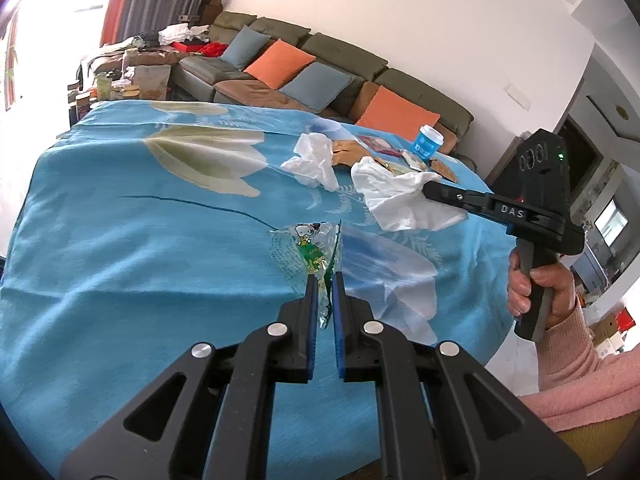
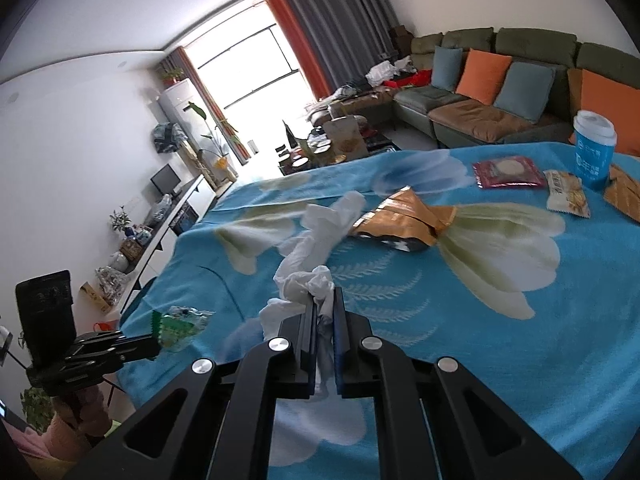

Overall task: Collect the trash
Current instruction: 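Carry the plastic wrapper and white tissue over the teal bin with both tools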

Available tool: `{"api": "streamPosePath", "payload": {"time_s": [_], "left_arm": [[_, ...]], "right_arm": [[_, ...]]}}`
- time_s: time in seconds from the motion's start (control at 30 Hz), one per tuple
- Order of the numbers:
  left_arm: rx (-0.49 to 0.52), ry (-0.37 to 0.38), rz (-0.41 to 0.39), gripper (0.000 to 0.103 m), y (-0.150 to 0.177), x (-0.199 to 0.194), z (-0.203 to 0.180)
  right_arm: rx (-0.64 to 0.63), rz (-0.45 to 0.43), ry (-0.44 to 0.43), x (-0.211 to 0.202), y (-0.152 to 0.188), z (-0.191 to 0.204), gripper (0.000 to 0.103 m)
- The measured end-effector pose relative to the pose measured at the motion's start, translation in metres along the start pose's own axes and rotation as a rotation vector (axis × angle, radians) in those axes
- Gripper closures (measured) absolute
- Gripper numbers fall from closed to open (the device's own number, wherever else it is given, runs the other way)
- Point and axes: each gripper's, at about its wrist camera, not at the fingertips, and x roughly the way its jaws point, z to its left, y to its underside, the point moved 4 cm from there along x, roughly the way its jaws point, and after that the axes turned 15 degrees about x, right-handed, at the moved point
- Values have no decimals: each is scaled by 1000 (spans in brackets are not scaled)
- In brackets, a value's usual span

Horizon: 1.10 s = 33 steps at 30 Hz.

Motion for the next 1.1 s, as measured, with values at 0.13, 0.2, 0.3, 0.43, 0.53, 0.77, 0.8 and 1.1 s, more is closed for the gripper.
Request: {"api": "streamPosePath", "payload": {"time_s": [0.13, 0.2, 0.3, 0.43, 0.53, 0.77, 0.8, 1.1], "left_arm": [[-12, -17, -10, 96, 3, -7, 5], [-18, -27, -14, 96, 5, -10, 6], [-24, -42, -22, 96, 7, -17, 9], [-33, -67, -31, 96, 8, -28, 15], [-42, -84, -36, 96, 11, -36, 19], [-62, -119, -47, 96, 17, -53, 28], [-65, -124, -49, 96, 18, -54, 29], [-102, -173, -65, 96, 28, -77, 44]], "right_arm": [[-15, 9, -35, 4, 2, 15, 97], [-21, 15, -50, 5, 5, 21, 97], [-35, 33, -74, 12, 9, 33, 97], [-51, 54, -101, 21, 15, 48, 97], [-61, 70, -121, 29, 18, 58, 97], [-90, 103, -157, 41, 27, 81, 97], [-92, 106, -160, 42, 28, 83, 97], [-127, 141, -200, 54, 36, 111, 97]]}}
